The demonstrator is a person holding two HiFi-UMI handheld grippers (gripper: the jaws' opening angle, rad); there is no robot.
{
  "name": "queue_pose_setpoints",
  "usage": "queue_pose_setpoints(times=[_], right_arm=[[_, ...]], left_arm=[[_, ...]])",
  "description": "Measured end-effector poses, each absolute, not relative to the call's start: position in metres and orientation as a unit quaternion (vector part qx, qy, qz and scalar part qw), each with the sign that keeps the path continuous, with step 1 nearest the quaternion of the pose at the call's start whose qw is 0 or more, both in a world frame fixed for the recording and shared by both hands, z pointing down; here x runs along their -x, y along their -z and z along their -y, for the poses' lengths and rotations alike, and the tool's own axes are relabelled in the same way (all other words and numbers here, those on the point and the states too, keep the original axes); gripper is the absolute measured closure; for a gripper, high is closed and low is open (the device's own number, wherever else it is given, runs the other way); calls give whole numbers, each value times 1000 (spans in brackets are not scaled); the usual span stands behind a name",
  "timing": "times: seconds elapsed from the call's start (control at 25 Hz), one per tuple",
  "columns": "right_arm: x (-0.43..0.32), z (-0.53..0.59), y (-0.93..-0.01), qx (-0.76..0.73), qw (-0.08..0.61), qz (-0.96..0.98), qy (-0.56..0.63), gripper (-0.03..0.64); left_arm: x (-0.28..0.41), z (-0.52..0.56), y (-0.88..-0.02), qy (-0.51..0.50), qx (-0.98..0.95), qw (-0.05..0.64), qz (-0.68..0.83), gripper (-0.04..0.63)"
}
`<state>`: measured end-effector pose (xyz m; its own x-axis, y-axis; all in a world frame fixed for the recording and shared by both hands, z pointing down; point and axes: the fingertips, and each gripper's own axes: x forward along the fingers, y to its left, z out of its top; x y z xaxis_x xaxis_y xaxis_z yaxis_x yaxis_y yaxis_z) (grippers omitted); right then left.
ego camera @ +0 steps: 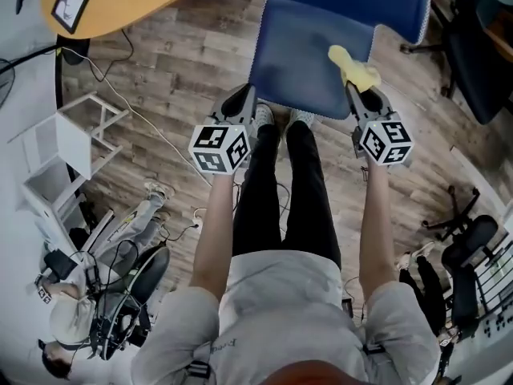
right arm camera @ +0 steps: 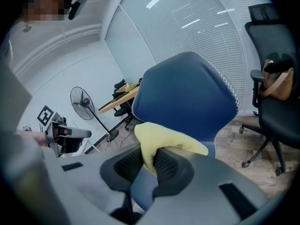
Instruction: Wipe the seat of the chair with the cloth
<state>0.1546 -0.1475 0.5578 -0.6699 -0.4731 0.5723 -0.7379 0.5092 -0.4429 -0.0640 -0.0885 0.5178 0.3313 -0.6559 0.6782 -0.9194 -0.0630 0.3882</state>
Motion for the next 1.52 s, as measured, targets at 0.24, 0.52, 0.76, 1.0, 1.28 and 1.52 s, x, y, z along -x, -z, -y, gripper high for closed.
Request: queue_pose_setpoints(times=[0.24,0.52,0.76,1.0,1.28,1.52], right_arm=[[-109,171,-612,-333,227,858,-318,552],[-52,216,-628,-295,300,884,-205,552],[-7,256,-678,-281,341,881,-169,552],[32,276,-724,-277,364,874,-166,552],[73,268,-793,-258,420,843,-215,552],[62,271,-798,-305,384,820,-297,552]], left_arm=[[59,81,-553,-195,-724,415,516,569],[65,85,-581,-197,-736,433,482,569],[66,95,-595,-194,-749,445,451,569],[72,78,-593,-216,-752,452,428,569],[98,68,-601,-212,-745,461,434,569],[91,42,-609,-218,-753,464,413,569]])
